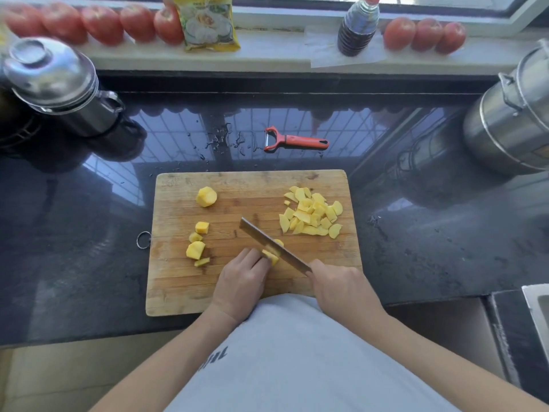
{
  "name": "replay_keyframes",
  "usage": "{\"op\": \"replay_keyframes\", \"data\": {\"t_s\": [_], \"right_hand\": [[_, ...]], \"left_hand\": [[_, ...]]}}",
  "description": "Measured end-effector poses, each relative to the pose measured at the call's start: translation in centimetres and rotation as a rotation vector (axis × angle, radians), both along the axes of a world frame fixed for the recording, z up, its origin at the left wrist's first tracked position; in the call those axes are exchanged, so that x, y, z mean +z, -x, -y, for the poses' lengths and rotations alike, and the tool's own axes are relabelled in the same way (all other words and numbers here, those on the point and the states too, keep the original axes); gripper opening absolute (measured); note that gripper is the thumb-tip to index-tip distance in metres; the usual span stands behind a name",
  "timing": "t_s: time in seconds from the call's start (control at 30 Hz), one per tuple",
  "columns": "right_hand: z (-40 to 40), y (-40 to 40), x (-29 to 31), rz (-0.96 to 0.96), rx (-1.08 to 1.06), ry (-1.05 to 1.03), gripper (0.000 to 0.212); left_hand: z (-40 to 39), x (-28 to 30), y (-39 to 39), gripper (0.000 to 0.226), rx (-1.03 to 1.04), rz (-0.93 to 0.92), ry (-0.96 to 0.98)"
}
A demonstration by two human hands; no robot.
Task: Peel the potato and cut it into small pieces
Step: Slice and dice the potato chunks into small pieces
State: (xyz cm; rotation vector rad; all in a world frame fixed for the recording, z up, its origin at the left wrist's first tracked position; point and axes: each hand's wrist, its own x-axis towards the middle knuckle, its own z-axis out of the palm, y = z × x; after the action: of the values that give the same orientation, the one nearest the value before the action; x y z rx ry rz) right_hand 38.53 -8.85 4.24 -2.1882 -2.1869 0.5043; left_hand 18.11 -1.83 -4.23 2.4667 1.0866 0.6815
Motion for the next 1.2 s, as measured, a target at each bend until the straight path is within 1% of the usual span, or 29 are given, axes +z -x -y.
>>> {"op": "replay_keyframes", "data": {"t_s": [0.13, 0.3, 0.43, 0.57, 0.73, 0.83, 0.9, 0.93, 0.97, 1.0, 1.03, 1.07, 1.1, 1.13, 1.17, 1.2], "right_hand": [[0.3, 0.3, -0.1, 0.057, 0.092, 0.015, 0.038], [0.6, 0.1, -0.4, 0.115, 0.129, -0.025, 0.044], [1.3, -0.7, -0.3, 0.170, 0.125, -0.002, 0.045], [0.7, -0.2, -0.8, 0.154, 0.077, 0.078, 0.058], [-2.6, 2.2, -1.9, 0.134, 0.081, 0.059, 0.035], [-2.6, 1.7, -1.9, 0.054, 0.011, 0.036, 0.021], [-2.0, 0.8, -1.2, -0.018, -0.045, 0.006, 0.018], [-1.7, 0.4, -0.8, -0.043, -0.056, -0.006, 0.018], [-1.3, 0.1, -0.6, -0.048, -0.051, -0.017, 0.017], [-1.0, 0.0, -0.4, -0.044, -0.040, -0.031, 0.017], [-0.7, -0.1, -0.5, -0.036, -0.034, -0.044, 0.017], [-0.5, -0.2, -0.6, -0.026, -0.031, -0.041, 0.018], [-0.4, -0.2, -0.6, -0.016, -0.023, -0.034, 0.019], [-0.3, -0.2, -0.7, -0.005, -0.011, -0.031, 0.021], [-0.2, -0.2, -0.7, 0.006, 0.003, -0.032, 0.024], [-0.1, -0.1, -0.7, 0.020, 0.012, -0.033, 0.028]], "left_hand": [[0.0, -0.5, 0.0, 0.013, 0.012, -0.018, 0.019], [0.0, -1.0, 0.1, 0.010, -0.001, -0.032, 0.033], [0.0, -0.7, 0.0, 0.012, -0.006, -0.024, 0.008], [-0.1, -0.4, -0.1, 0.016, 0.009, -0.022, 0.001], [-0.1, 0.0, -0.1, 0.013, 0.009, -0.037, -0.019], [-0.1, 0.2, -0.3, 0.015, 0.041, -0.027, -0.004], [0.3, 0.5, -0.1, 0.006, 0.058, -0.023, 0.033], [0.4, 1.2, -0.1, 0.003, 0.086, -0.017, 0.101], [0.6, 1.6, 0.0, 0.003, 0.156, -0.014, 0.213], [0.7, 2.4, -0.2, 0.003, 0.266, -0.029, 0.377], [0.6, 3.0, -0.5, 0.011, 0.392, -0.065, 0.597], [0.4, 3.6, -0.9, 0.015, 0.516, -0.069, 0.857], [0.1, 4.1, -1.4, 0.016, 0.621, 0.012, 1.120], [-0.2, 4.5, -2.0, 0.018, 0.701, 0.158, 1.361], [-0.4, 4.9, -2.5, 0.021, 0.757, 0.294, 1.534], [-0.7, 5.2, -2.9, 0.023, 0.781, 0.369, 1.621]]}}
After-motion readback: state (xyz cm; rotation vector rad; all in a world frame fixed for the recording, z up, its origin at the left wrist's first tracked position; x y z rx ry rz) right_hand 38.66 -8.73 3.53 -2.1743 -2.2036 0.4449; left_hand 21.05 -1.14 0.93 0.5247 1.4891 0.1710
